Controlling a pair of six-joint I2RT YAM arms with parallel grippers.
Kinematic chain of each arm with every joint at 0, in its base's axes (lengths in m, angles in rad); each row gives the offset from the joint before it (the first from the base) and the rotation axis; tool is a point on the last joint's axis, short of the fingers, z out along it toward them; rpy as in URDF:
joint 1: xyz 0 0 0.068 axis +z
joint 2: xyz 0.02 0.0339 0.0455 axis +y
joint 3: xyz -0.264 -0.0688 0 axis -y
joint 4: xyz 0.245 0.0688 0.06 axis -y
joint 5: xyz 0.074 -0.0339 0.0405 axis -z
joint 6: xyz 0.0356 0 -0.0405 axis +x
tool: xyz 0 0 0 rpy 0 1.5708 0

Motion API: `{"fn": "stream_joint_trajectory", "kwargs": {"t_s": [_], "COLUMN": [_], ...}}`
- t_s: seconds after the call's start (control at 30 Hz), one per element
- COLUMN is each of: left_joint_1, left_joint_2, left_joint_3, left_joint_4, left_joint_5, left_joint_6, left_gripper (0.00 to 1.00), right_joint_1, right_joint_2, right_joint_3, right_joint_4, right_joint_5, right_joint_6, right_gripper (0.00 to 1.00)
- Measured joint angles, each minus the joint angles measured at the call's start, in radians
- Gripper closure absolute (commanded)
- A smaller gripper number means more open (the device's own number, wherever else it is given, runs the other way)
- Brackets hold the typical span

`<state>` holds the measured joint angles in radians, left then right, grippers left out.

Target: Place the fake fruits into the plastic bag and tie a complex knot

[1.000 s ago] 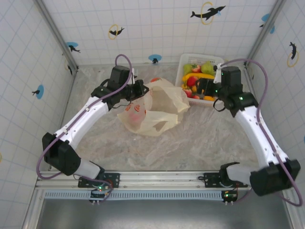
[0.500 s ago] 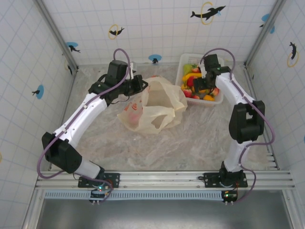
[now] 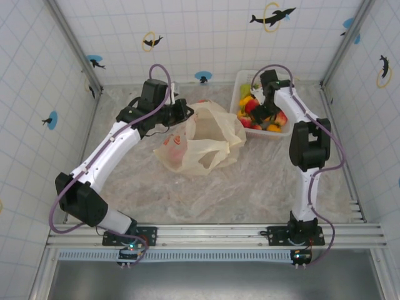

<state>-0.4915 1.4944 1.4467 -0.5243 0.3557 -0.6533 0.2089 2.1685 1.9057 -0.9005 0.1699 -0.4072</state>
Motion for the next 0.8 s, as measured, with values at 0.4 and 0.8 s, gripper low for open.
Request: {"fn": "stream_joint_trajectory", "kwargs": {"t_s": [0.4,0.8], "left_joint_1": [0.0,0.0], "left_joint_2": [0.001,0.001], "left_joint_3": [0.011,0.015], "left_joint_4": [-0.005,-0.007], "left_joint_5": [0.0,-0.001], "left_joint_6": [0.0,0.0], "left_gripper": [1.0,1.0], "right_joint_1": [0.034,0.021], "right_joint_2": [0.116,0.023], "right_joint_3": [0.072,0.018], "right_joint_4": [-0.016,-0.001], "right_joint_5": [0.05,0.038], "right_joint_6": [-0.073,-0.049], "right_gripper": [0.28,0.41]}}
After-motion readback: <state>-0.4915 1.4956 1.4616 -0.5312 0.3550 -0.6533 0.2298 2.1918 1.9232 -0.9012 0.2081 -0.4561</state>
